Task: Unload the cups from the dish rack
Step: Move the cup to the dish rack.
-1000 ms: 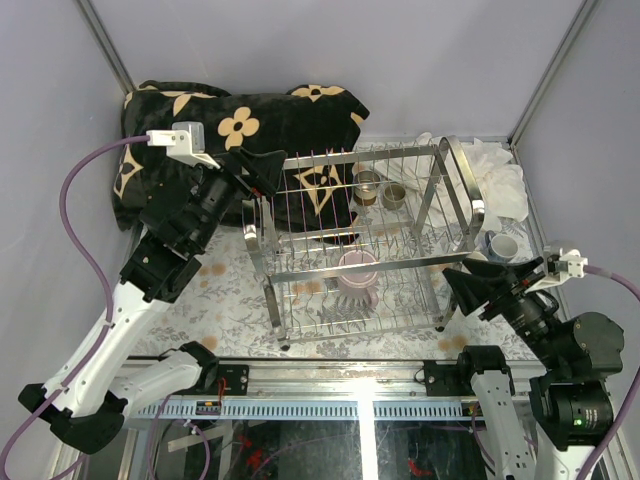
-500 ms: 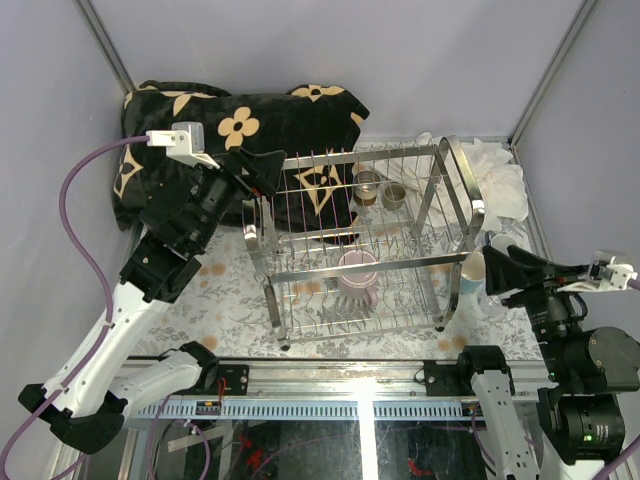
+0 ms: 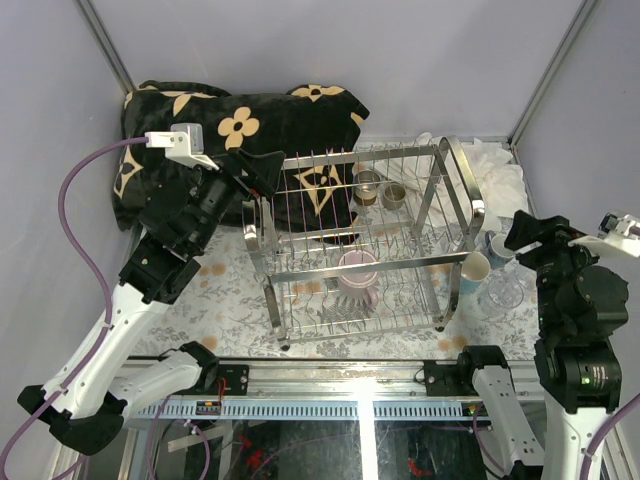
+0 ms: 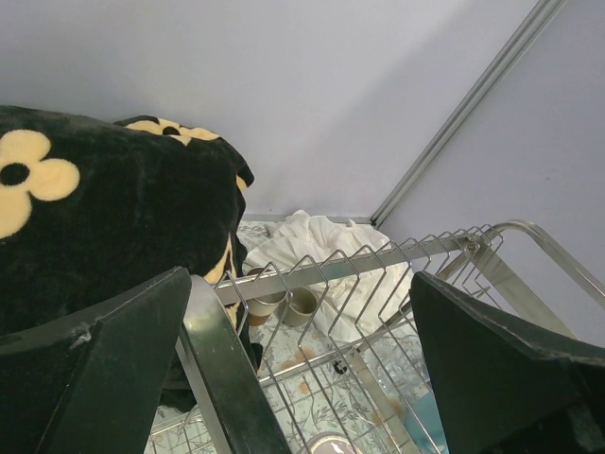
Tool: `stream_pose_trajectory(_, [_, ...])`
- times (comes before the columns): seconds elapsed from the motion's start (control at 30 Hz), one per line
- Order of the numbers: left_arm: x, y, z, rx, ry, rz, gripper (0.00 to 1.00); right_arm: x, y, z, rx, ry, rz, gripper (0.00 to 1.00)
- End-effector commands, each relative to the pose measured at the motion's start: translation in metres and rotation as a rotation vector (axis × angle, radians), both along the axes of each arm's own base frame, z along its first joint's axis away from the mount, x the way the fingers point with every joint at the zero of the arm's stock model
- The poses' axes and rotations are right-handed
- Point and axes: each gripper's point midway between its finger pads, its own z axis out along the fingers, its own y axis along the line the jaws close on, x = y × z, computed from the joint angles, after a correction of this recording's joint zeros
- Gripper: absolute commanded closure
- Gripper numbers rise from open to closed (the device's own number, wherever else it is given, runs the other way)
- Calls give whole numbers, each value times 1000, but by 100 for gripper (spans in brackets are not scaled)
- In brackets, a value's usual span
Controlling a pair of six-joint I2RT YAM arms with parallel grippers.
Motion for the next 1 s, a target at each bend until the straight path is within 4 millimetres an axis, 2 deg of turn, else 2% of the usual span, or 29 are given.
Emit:
stream_pose_trajectory(0.0, [-1, -5, -22, 28, 62, -22, 0, 17, -27, 21, -21, -45, -152, 36])
stream_pose_trajectory(0.2, [-2, -5, -22, 27, 61, -27, 0, 61, -26, -7, -5, 97, -159, 36])
stream_pose_trajectory(0.47, [-4, -6, -21, 19, 58, -37, 0, 97, -24, -58, 32, 214, -169, 36])
stream_pose_trajectory(0.67, [-5, -6, -19, 17, 54, -41, 0, 114, -15, -94, 60, 291, -133, 36])
stream_pose_trajectory(0.97, [-7, -4, -20, 18, 50, -35, 0, 124, 10, -173, 133, 413, 10, 36])
